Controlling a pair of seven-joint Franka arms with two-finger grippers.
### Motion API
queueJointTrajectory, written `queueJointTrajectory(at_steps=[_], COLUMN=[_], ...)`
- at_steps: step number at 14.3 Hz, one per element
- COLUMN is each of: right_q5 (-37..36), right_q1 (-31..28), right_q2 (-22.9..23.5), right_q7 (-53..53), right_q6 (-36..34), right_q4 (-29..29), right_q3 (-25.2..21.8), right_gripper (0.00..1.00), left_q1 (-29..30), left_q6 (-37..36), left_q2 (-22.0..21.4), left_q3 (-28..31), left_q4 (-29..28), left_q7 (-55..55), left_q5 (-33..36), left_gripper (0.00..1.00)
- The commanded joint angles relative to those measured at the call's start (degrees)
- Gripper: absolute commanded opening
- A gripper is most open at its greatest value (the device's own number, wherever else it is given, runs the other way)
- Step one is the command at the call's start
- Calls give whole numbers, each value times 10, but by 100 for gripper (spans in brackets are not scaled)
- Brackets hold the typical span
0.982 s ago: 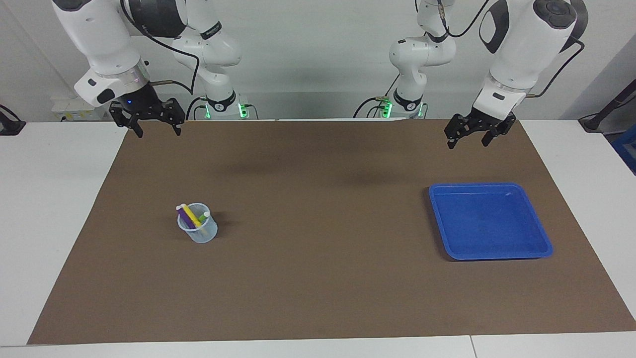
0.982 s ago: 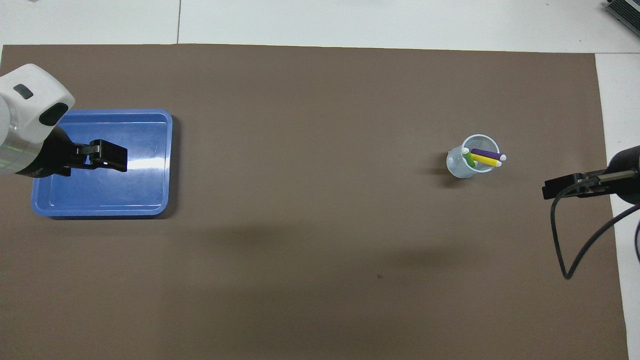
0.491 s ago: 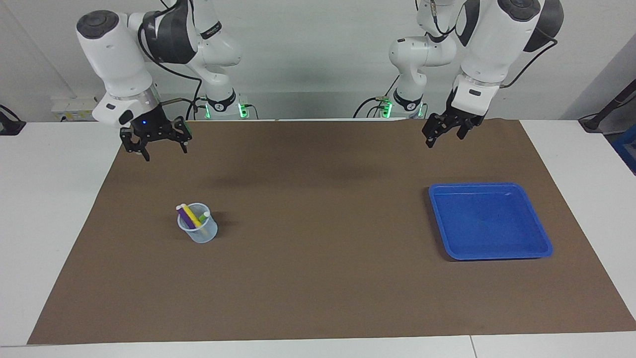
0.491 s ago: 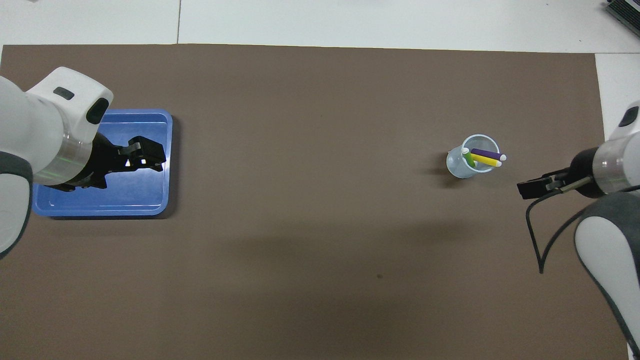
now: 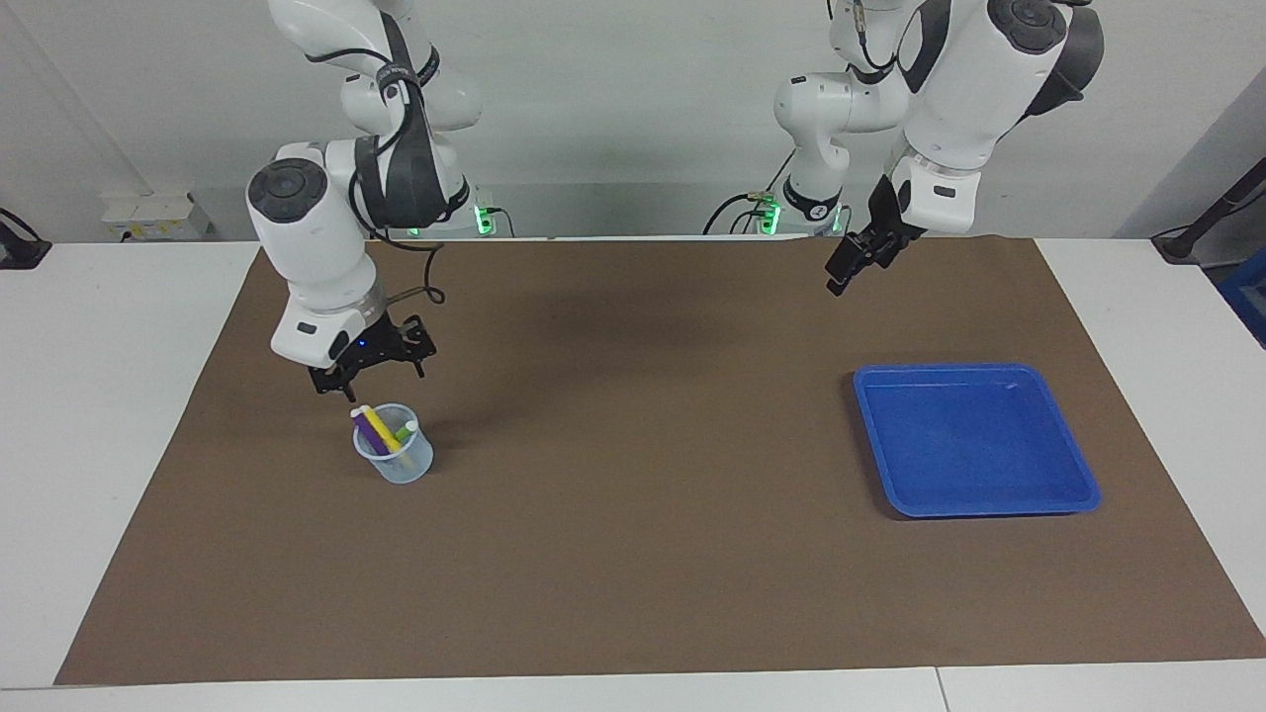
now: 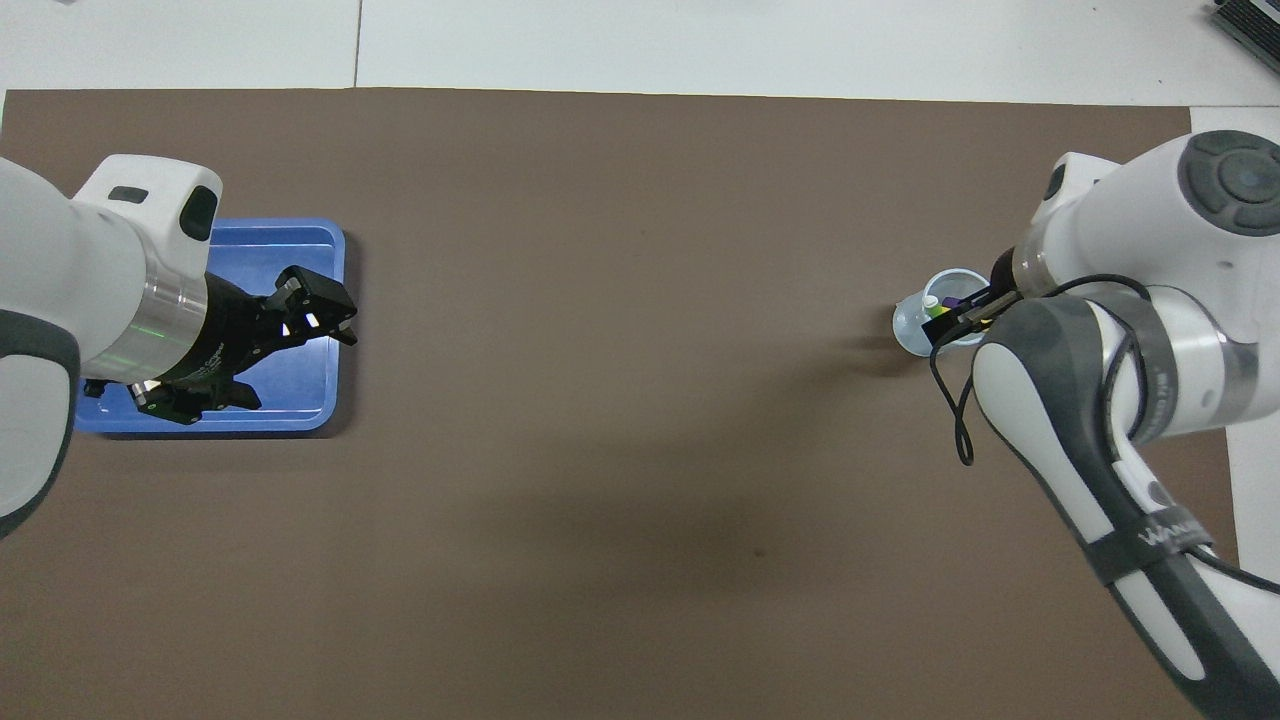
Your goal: Right arm passes pens to left for tray arrangement
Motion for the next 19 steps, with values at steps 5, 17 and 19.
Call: queueJointTrajectory(at_steps=[5, 17, 19], right_q5=[-74, -82, -82], right_q1=[18, 24, 24], right_q2=[67, 67, 67], right_q7=[-12, -13, -13], right_q6=[38, 32, 30], right_q4=[22, 21, 21], right_q3=[1, 1, 1], right_gripper=[86, 33, 30], left_q1=[-1, -55, -72], left_q6=[99, 117, 132], left_q2=[-64, -83, -83], left_q3=[2, 1, 1], left_q4=[-121, -156, -158], left_q7=[-79, -236, -276], left_q5=[-57, -88, -102], left_gripper=[100, 100, 100])
